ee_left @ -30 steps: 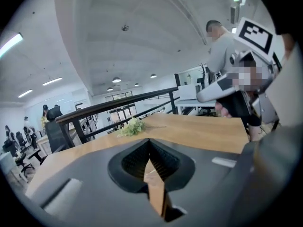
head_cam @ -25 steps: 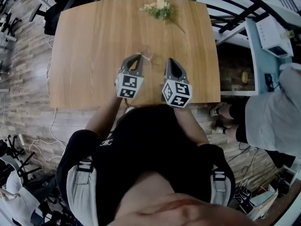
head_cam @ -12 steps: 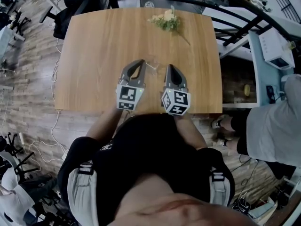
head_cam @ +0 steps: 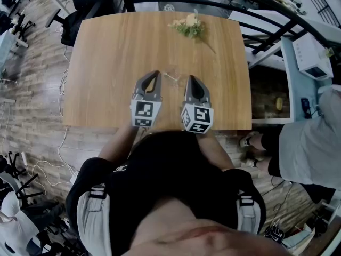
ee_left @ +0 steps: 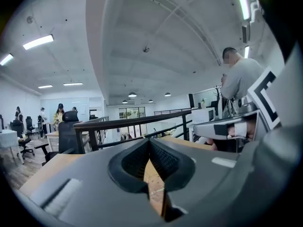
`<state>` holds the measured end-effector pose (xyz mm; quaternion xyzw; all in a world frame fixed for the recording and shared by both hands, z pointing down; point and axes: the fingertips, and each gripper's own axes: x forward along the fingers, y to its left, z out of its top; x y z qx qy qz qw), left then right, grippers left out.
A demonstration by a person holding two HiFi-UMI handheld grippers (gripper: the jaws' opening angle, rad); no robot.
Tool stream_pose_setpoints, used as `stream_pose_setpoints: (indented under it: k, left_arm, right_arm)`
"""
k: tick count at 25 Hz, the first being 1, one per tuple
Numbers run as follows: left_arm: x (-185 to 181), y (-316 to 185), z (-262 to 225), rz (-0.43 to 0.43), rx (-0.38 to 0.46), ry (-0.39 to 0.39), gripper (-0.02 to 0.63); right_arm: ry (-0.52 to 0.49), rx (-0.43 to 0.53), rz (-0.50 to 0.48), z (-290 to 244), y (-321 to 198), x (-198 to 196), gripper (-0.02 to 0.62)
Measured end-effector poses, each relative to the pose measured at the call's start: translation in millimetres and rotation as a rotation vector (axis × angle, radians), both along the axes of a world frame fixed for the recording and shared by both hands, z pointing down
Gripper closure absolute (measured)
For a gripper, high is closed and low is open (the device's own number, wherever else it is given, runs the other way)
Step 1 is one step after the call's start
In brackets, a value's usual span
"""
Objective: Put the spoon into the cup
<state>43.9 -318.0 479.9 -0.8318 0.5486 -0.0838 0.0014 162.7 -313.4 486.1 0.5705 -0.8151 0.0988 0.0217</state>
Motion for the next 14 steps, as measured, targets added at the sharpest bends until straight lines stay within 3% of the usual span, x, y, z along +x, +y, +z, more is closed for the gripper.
stream_pose_setpoints:
  k: [14]
  left_arm:
    - [11.4, -6.2, 14.2, 0.036, -0.007, -0.048, 0.594]
  right_arm:
    - [-0.009, -0.029, 0.021, 8.6, 0.2, 10.2, 0.597]
